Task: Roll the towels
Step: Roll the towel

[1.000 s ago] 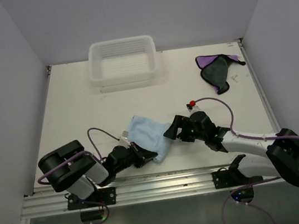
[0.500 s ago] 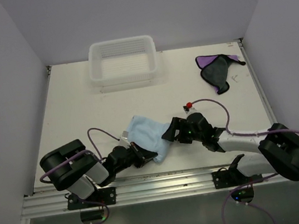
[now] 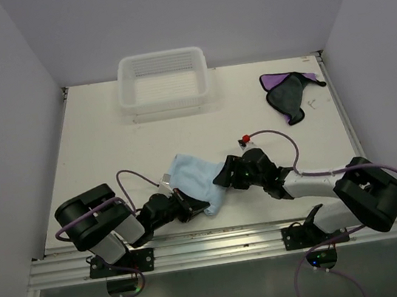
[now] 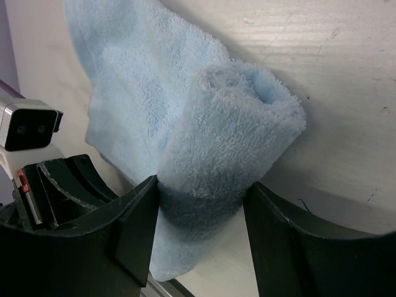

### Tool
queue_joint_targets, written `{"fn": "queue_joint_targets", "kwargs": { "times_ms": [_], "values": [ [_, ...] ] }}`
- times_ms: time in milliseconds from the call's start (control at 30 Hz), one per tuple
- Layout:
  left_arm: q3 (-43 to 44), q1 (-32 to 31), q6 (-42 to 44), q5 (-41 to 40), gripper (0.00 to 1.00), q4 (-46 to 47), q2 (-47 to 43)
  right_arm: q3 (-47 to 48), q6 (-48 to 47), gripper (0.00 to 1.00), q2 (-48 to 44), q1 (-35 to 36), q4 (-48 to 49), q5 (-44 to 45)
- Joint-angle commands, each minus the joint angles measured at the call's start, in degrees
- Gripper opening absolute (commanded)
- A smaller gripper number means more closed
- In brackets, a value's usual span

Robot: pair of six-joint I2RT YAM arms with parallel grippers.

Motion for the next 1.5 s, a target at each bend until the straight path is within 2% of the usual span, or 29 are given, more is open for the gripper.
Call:
{"fn": "queue_joint_targets", "kwargs": {
  "times_ms": [0,100,200,367,433,533,833,1033,1167,1333,1467],
  "values": [
    [-0.5,0.4,0.0,1.5,0.00,2.2,0.9,2.9,0.5,0.58,1.1,0.4,0.8,1.5],
    [-0.5,0.4,0.0,2.0,0.00,3.0,1.4,3.7,0.7,0.57,1.5,0.4,-0.4,1.9],
    [-0.5,0.4,0.1,2.2,0.00,3.3,1.6,4.5,1.3,0.46,1.9,0.4,-2.0,2.4],
    [-1.2,0.4,3.1,1.4,0.00,2.2,-0.4,7.4,1.5,0.37,2.8,0.4,-8.7,4.0],
    [-1.2,0.4,5.0,0.1,0.06,-0.3,-2.1,8.8,1.8,0.35,3.1,0.4,-12.1,4.9],
    [0.2,0.4,8.5,-1.4,0.22,-9.1,-7.6,10.7,1.6,0.33,4.2,0.4,-15.5,5.4],
    [2.8,0.3,17.6,-5.1,0.49,-27.2,-19.1,14.7,1.8,0.31,6.6,0.4,-20.1,5.8],
    [5.9,-0.3,24.6,-13.3,0.58,-41.0,-28.7,18.6,0.6,0.30,7.3,0.4,-26.1,6.1],
    [9.3,-2.8,29.9,-19.9,0.64,-47.9,-34.4,21.3,-0.1,0.30,7.9,0.4,-29.7,6.2],
    [12.5,-7.3,37.5,-27.2,0.70,-51.2,-37.9,23.7,-1.4,0.30,8.8,0.4,-33.0,6.4],
    [15.3,-12.1,45.0,-31.2,0.72,-50.6,-36.2,25.5,-1.9,0.31,9.9,0.4,-34.8,6.2]
  ]
}}
